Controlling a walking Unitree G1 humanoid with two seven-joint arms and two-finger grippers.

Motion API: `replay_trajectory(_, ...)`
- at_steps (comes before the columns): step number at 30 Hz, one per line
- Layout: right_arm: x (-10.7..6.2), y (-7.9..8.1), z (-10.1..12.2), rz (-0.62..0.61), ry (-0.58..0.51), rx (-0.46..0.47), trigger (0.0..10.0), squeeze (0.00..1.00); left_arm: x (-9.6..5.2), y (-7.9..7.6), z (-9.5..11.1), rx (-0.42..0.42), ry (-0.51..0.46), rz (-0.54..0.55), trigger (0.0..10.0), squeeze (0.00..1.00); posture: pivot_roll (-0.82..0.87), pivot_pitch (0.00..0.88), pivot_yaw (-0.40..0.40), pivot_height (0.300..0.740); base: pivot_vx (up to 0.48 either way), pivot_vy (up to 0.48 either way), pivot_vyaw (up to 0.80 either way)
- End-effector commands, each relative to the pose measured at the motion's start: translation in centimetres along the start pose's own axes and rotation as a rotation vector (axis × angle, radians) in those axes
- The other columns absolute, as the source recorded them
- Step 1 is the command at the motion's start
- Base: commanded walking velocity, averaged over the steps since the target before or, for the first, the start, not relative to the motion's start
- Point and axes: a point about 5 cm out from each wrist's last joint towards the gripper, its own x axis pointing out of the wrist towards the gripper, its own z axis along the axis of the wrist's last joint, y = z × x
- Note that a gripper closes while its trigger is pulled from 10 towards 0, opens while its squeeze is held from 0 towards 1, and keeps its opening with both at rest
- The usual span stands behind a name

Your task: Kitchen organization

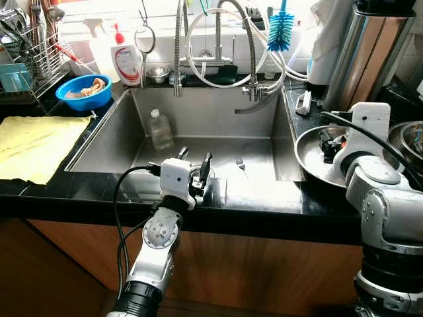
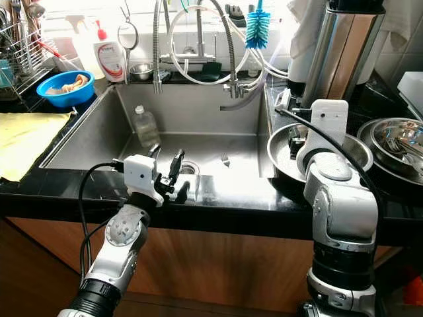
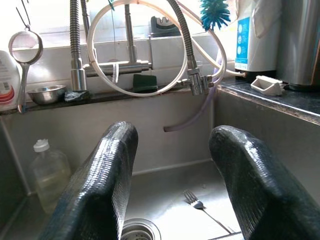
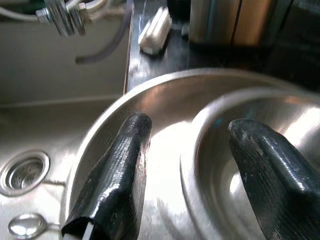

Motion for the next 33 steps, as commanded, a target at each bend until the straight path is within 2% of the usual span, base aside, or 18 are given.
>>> replay_trajectory(1,0.15,0.13,-0.42,0.004,0.015,0.008,10.0,0.0,-0.19,-0.04,-0.3,0.006,0.016,-0.01,10.0,0.0,-0.23,0.0,0.075,0.74,0.0,0.0,0.0)
replay_trajectory(10,0.54,-0.14,-0.78,-0.008,0.025,0.017,10.0,0.0,-0.14,0.03,-0.25,0.007,0.017,-0.009,10.0,0.0,-0.23,0.0,0.083,0.74,0.0,0.0,0.0)
replay_trajectory(11,0.62,-0.25,-0.65,-0.013,0.019,0.024,6.3,0.0,-0.08,0.11,-0.23,0.008,0.017,-0.009,10.0,0.0,-0.23,0.0,0.086,0.74,0.0,0.0,0.0)
replay_trajectory(12,0.66,-0.27,-0.6,-0.015,0.017,0.027,6.3,0.0,-0.06,0.17,-0.22,0.009,0.017,-0.009,10.0,0.0,-0.23,0.0,0.09,0.74,0.0,0.0,0.0)
replay_trajectory(13,0.68,-0.24,-0.56,-0.015,0.014,0.029,0.0,0.0,0.04,0.27,-0.19,0.01,0.017,-0.009,10.0,0.0,-0.23,0.0,0.095,0.74,0.0,0.0,0.0)
replay_trajectory(19,0.81,0.02,-0.55,-0.01,0.008,0.047,0.0,0.0,0.8,0.63,0.31,0.014,0.001,-0.012,10.0,0.0,-0.23,0.0,0.104,0.74,0.0,0.0,0.0)
replay_trajectory(33,1.12,0.44,0.03,0.001,-0.018,0.066,0.0,0.0,0.75,0.74,0.24,0.02,0.004,-0.009,10.0,0.0,-0.22,0.0,0.098,0.74,0.0,0.0,0.0)
